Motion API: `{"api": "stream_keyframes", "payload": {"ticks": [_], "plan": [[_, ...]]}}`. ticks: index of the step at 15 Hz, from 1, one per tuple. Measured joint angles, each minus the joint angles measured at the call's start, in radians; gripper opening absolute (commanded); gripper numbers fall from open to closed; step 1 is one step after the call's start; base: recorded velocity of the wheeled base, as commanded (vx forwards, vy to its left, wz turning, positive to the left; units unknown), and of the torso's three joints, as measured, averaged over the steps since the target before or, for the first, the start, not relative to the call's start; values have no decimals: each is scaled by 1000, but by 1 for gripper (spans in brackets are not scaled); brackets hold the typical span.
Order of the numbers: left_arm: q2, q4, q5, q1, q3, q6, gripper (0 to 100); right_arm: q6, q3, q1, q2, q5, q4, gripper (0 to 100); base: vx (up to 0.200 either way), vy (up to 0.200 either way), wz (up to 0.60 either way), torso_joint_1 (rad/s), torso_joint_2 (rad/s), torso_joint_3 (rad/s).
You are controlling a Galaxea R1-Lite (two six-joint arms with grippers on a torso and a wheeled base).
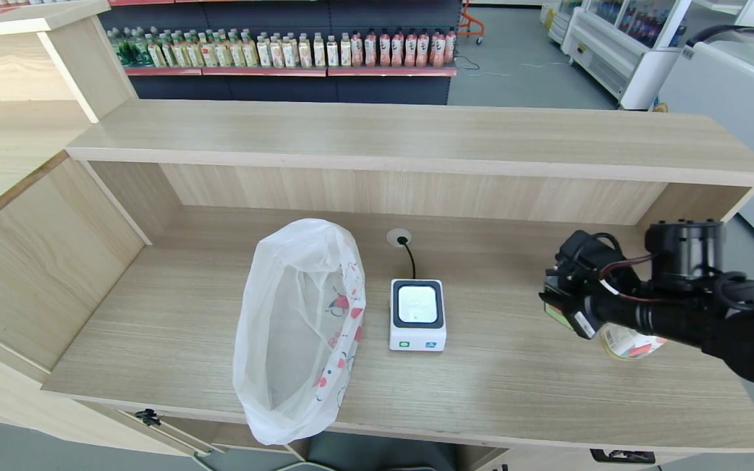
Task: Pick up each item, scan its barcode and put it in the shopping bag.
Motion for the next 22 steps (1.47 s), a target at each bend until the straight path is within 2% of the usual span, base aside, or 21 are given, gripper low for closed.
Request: {"api": "stream_keyframes", "payload": {"ticks": [2, 3, 6, 9, 10, 12, 14, 17, 22], "plan": [[0, 0, 0, 0, 0, 0, 100, -152, 113, -50, -94, 11, -77, 0, 0, 0, 0, 0, 0, 0], [0, 0, 0, 0, 0, 0, 100, -246, 160, -73, -134, 54, -131, 0, 0, 0, 0, 0, 0, 0], [0, 0, 0, 0, 0, 0, 100, -573, 225, -134, -187, 341, -171, 0, 0, 0, 0, 0, 0, 0], [0, 0, 0, 0, 0, 0, 100, -995, 251, -184, -195, 654, -141, 0, 0, 0, 0, 0, 0, 0], [0, 0, 0, 0, 0, 0, 100, -1129, 253, -191, -191, 722, -119, 0, 0, 0, 0, 0, 0, 0], [0, 0, 0, 0, 0, 0, 100, -1504, 255, -172, -163, 867, -51, 0, 0, 0, 0, 0, 0, 0], [0, 0, 0, -1, 0, 0, 100, -1749, 254, -96, -113, 943, -7, 0, 0, 0, 0, 0, 0, 0], [0, 0, 0, 0, 0, 0, 100, -1907, 247, 37, 0, 974, -11, 0, 0, 0, 0, 0, 0, 0], [0, 0, 0, 0, 0, 0, 100, -1947, 104, 273, 144, 1064, -23, 0, 0, 0, 0, 0, 0, 0]]}}
